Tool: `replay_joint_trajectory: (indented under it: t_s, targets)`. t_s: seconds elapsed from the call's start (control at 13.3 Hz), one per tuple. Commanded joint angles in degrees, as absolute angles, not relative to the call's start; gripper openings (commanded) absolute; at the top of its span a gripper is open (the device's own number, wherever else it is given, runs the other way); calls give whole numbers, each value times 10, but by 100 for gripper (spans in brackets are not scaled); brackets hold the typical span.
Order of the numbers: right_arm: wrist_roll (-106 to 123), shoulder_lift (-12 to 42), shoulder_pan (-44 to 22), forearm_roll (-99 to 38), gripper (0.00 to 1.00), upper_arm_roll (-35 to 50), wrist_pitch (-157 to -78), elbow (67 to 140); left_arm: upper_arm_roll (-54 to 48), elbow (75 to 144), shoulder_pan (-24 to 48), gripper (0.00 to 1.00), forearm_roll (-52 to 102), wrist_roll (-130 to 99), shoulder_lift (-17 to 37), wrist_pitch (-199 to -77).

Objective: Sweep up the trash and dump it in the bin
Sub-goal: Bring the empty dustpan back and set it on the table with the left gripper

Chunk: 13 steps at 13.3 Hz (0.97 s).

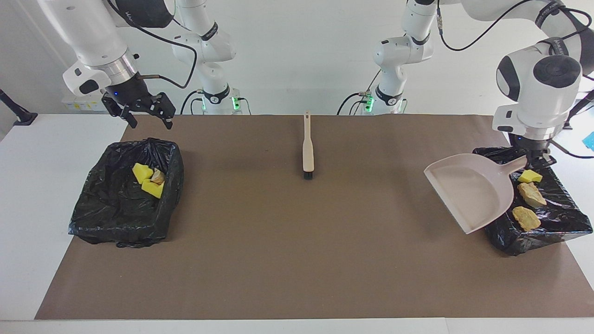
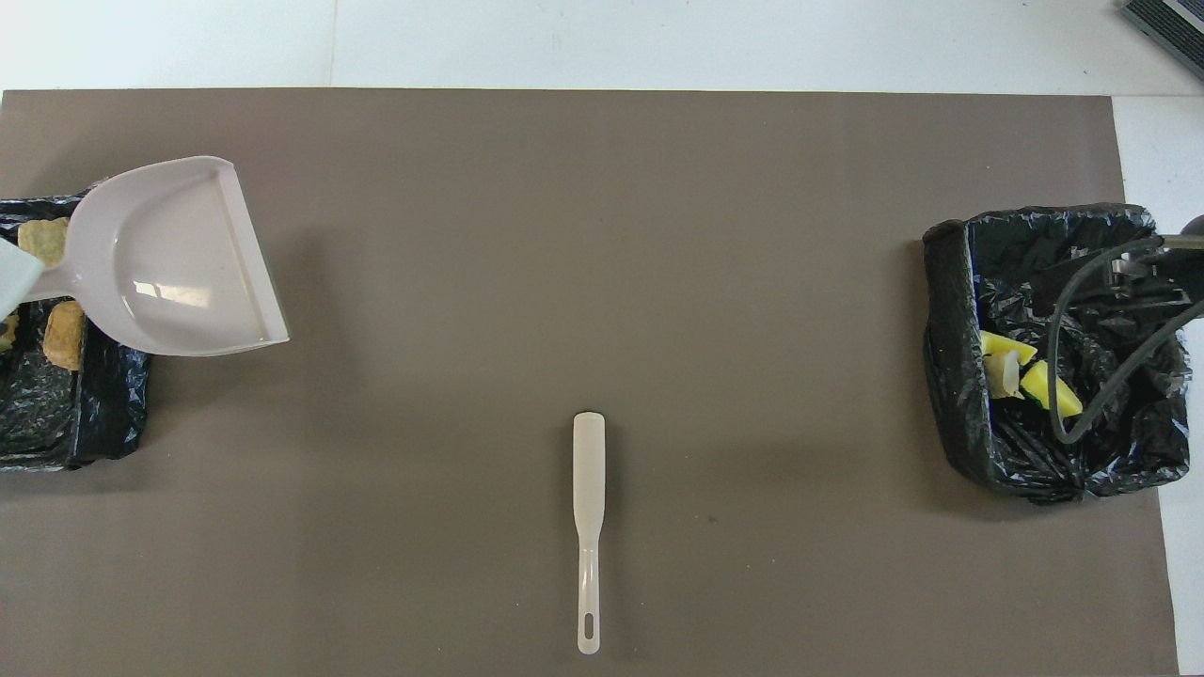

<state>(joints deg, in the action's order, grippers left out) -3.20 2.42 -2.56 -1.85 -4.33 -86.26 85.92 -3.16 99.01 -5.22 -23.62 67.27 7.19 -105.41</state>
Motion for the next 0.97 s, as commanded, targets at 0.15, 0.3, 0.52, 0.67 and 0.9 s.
replay_joint_trajectory:
  t_s: [0.15,0.3,0.52,0.67,0.9]
  targets:
    - [-22,19,-18,-18,100,-37,-863,860,-22,1026,16,0,-146,390,80,-1056]
    - [-22,19,-18,-18,100,-37,-864,860,-22,1023,49,0,-109,261,102,-1073]
    - [-23,19,-18,-18,100,-37,-863,860,-22,1013,89,0,-53,148,128,-1114]
    - [-22,19,-18,-18,100,-37,-864,860,-22,985,118,0,-17,102,158,-1123]
    - [-23,19,-18,-18,100,-37,-863,860,-21,931,187,0,-11,-44,208,-1123]
